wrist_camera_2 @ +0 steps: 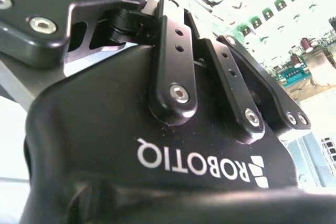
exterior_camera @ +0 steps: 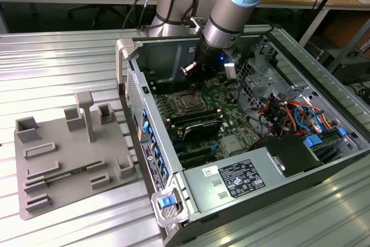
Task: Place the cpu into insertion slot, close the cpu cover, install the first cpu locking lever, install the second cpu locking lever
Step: 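Install the first cpu locking lever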
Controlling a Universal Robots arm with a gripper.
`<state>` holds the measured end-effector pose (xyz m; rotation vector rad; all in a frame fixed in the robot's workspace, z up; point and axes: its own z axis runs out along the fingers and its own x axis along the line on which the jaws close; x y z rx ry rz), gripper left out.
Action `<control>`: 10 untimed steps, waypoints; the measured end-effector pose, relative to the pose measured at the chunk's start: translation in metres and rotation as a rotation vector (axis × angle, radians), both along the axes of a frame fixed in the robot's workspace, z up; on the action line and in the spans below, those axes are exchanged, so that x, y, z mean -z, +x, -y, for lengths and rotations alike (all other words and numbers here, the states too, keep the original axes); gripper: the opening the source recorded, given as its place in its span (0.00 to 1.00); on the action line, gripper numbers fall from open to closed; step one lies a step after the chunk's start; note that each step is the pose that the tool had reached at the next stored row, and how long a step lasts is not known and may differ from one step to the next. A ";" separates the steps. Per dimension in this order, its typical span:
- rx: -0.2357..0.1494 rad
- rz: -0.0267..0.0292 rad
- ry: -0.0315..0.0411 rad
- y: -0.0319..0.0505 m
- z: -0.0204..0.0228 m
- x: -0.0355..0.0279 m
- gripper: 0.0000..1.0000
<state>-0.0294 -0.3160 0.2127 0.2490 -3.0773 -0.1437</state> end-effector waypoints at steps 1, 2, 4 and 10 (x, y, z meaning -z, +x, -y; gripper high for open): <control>0.000 0.0030 0.0002 -0.0028 0.0000 -0.0005 0.11; 0.000 0.0055 0.0004 -0.0052 0.0000 -0.0007 0.11; 0.000 0.0101 0.0002 -0.0108 0.0000 -0.0010 0.11; 0.000 0.0214 0.0006 -0.0289 0.0000 -0.0010 0.11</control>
